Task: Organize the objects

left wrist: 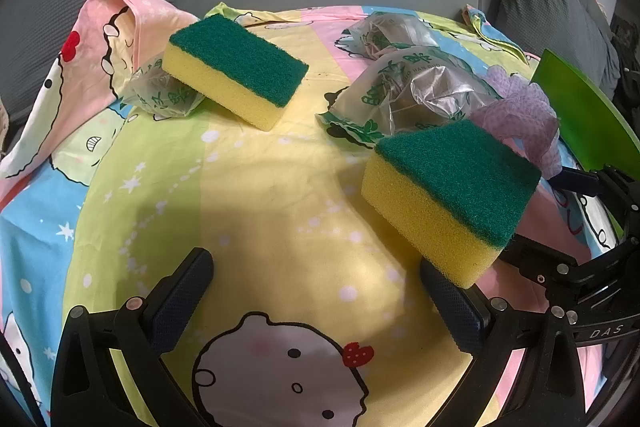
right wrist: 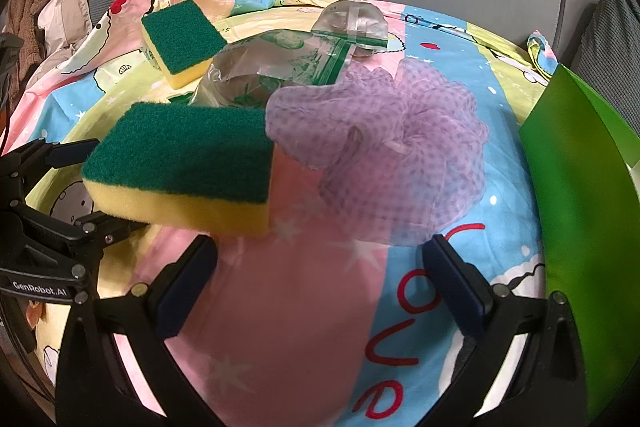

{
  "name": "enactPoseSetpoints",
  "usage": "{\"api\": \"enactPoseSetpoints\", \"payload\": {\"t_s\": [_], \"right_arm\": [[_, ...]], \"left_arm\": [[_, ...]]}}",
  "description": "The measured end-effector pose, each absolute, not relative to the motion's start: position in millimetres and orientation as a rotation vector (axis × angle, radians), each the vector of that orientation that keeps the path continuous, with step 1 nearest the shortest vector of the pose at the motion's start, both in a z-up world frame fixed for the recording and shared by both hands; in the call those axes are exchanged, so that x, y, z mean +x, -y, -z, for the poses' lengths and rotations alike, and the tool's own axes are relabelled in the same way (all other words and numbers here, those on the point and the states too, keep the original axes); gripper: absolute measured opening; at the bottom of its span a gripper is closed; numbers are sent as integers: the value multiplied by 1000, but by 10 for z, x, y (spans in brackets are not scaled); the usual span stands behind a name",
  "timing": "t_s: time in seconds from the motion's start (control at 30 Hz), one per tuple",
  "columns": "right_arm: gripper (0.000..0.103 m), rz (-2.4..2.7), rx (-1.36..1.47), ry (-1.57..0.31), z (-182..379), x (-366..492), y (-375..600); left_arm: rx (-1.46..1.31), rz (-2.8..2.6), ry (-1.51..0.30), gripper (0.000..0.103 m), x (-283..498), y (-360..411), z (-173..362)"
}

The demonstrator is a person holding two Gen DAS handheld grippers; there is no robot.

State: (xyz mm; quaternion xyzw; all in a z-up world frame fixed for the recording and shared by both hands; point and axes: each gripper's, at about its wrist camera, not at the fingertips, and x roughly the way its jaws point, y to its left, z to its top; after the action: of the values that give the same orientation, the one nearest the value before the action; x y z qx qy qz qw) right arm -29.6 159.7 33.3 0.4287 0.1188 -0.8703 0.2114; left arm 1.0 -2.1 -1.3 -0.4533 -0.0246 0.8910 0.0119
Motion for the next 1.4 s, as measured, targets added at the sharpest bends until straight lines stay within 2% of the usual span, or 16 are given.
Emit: {"api": "enactPoseSetpoints", "payload": {"t_s": [1.4], "right_arm": [[103,2419,1190,-330,-344,-296,-1601]], "left_arm": [[-1418,-2780,79,103,-3,16,15]]}}
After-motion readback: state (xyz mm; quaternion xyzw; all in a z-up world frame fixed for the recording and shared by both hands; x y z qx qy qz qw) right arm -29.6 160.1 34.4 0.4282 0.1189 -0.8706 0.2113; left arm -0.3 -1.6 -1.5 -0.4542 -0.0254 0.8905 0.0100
